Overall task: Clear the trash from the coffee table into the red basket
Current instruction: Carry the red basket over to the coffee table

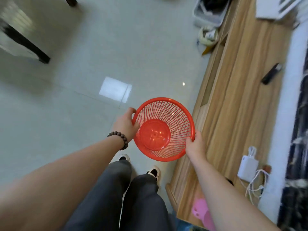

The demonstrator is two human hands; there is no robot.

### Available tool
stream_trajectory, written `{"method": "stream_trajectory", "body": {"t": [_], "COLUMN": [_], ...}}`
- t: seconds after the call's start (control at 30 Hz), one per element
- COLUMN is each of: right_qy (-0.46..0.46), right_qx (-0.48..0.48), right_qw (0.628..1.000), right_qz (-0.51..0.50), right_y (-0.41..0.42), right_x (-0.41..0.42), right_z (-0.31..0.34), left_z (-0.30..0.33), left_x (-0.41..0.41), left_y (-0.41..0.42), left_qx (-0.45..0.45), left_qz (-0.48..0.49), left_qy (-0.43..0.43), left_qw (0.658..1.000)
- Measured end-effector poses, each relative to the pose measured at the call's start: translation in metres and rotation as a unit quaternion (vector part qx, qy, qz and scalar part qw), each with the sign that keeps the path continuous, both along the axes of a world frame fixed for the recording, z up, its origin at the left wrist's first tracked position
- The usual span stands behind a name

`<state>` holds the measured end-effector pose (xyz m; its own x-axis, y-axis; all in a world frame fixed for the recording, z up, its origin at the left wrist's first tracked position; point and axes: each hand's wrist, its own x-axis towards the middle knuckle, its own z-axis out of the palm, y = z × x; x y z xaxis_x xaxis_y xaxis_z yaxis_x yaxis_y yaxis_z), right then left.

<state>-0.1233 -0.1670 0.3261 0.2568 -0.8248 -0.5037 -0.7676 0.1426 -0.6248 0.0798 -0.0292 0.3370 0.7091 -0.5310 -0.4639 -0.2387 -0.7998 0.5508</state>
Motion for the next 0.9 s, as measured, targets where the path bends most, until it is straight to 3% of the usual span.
{"method": "stream_trajectory", "body": {"t": [0.17, 0.33, 0.63, 0.9], "right_qy": [-0.041, -0.076, -0.103, -0.108], "right_qx": [-0.08, -0.131, -0.183, -0.189], "right_qw": [0.992, 0.97, 0.924, 0.891], "right_qz": [0.092, 0.191, 0.318, 0.398], "right_y": [-0.015, -0.021, 0.024, 0.072], "right_x": [0.024, 0.06, 0.14, 0.245], "right_z": [0.089, 0.143, 0.191, 0.209], "left_z": [0.102, 0.162, 0.201, 0.219], "left_x": [0.021, 0.038, 0.058, 0.123], "left_y": [0.008, 0.037, 0.122, 0.189], "left_qx": [-0.086, -0.105, -0.094, -0.081], "left_qz": [0.066, 0.097, 0.201, 0.282], "left_qy": [-0.042, -0.12, -0.188, -0.229], "left_qw": [0.993, 0.982, 0.957, 0.928]}}
